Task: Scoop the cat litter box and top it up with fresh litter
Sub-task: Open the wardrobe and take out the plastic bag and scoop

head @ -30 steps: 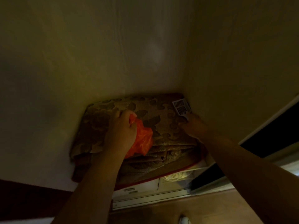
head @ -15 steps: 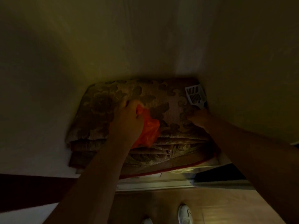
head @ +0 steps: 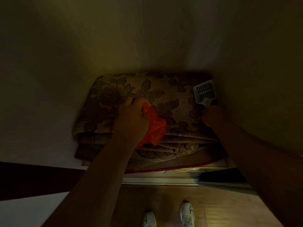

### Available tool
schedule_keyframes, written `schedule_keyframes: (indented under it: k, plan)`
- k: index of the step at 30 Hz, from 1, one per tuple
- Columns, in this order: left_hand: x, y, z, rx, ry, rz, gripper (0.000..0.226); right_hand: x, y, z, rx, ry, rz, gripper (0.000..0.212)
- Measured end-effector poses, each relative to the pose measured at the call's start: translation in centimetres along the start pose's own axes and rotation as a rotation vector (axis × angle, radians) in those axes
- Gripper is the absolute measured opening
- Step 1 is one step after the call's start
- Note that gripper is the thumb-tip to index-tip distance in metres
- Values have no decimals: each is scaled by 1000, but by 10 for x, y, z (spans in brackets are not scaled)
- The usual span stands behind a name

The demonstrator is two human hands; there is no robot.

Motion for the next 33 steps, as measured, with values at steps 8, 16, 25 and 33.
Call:
schedule_keyframes:
  k: [8, 16, 25, 33]
  plan:
    - [22, -40, 19, 64, 44, -16, 20, 89, -43, -42, -446, -85, 4, 56]
    - [63, -110, 58, 99, 194, 85, 24, 225, -133, -80, -321, -192, 179, 33]
    - [97, -127, 103, 153, 334, 21, 21, 329, -189, -72, -257, -176, 462, 33]
    - [137, -109, 155, 216, 496, -74, 19, 403, -211, -38, -208, -100, 636, 39]
Point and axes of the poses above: each hand's wrist, its own x-axis away from the middle knuckle, its own y-axis out of the palm, z = x × y, the point moved 8 cm from there along -x, towards the middle knuckle, and after that the axes turned 1 degree about -y, right-handed, at the moved point
